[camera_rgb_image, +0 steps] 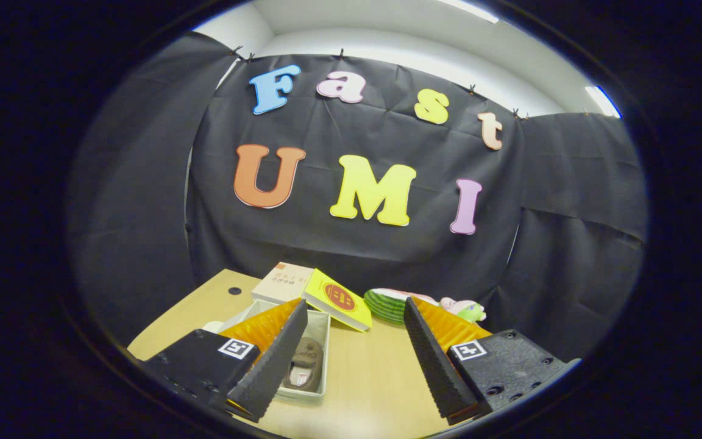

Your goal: Open the storage box then place both shoes into the box .Put the left shoe in first, then the right shoe, with the right side of both shoes facing outward in a uniform manner.

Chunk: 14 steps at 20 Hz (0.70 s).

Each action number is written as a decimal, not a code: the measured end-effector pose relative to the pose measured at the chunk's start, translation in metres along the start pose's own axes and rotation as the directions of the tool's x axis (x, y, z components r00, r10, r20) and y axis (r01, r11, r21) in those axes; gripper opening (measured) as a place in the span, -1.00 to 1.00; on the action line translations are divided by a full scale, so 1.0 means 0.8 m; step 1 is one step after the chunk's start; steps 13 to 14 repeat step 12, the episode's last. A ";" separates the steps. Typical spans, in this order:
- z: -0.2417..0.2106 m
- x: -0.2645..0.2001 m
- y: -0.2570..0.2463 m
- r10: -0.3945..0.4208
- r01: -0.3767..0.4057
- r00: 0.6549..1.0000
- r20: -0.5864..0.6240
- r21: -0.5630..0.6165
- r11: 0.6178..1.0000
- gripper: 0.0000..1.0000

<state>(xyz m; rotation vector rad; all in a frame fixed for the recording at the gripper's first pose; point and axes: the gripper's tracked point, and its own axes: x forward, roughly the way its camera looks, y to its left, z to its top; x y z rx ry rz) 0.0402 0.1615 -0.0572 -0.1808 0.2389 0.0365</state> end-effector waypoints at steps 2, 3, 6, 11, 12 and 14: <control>0.000 -0.003 -0.004 0.009 -0.009 1.000 0.009 0.024 1.000 1.00; -0.003 -0.005 -0.006 0.010 -0.010 1.000 0.011 0.039 0.999 1.00; -0.003 -0.013 -0.013 0.015 -0.016 1.000 0.022 0.068 0.998 1.00; -0.005 -0.025 -0.029 0.020 -0.025 0.999 0.041 0.117 0.993 1.00; -0.006 -0.028 -0.032 0.024 -0.029 0.999 0.043 0.123 0.992 1.00; -0.006 -0.028 -0.032 0.024 -0.029 0.999 0.043 0.123 0.992 1.00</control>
